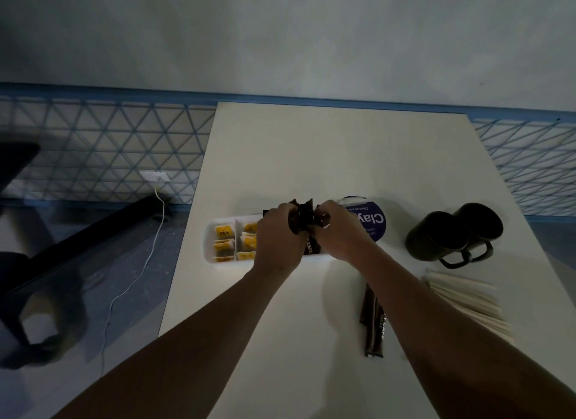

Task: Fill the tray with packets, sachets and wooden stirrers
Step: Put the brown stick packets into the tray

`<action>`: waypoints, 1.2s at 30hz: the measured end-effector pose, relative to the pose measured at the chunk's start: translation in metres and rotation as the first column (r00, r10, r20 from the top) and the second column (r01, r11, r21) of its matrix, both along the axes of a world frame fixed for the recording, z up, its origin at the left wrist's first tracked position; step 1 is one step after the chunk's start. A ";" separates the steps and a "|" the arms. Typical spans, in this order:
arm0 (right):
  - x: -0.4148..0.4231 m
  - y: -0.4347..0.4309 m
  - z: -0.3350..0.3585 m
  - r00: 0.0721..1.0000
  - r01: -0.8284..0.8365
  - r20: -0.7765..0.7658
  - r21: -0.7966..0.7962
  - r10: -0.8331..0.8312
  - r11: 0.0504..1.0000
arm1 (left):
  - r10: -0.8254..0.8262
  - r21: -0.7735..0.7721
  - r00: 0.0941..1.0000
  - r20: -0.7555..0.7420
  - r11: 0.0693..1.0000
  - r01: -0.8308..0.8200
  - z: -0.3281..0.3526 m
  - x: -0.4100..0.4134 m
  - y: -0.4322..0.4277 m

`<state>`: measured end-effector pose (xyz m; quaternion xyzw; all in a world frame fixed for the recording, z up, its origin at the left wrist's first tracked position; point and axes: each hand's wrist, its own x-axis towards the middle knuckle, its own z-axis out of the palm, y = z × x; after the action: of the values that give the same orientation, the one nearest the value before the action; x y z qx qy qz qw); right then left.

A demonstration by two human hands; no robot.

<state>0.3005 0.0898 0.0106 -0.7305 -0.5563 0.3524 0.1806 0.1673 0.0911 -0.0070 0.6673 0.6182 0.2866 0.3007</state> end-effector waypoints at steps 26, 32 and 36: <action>0.015 -0.009 -0.006 0.983 0.181 -0.064 0.206 -0.172 0.962 | 0.049 0.136 0.995 0.084 0.989 -0.061 0.018 0.009 0.009; 0.040 -0.022 0.004 0.967 0.250 -0.111 0.252 -0.229 0.935 | 0.049 0.228 0.988 0.148 0.970 -0.083 0.033 0.021 0.004; 0.060 -0.038 0.008 0.956 0.292 -0.082 0.262 -0.280 0.920 | -0.049 0.222 0.982 0.184 0.975 0.007 0.036 0.036 -0.009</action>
<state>0.3604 0.0514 0.0190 -0.7645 -0.4826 0.2583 0.3406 0.2034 0.0820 0.0292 0.6750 0.5418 0.4112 0.2859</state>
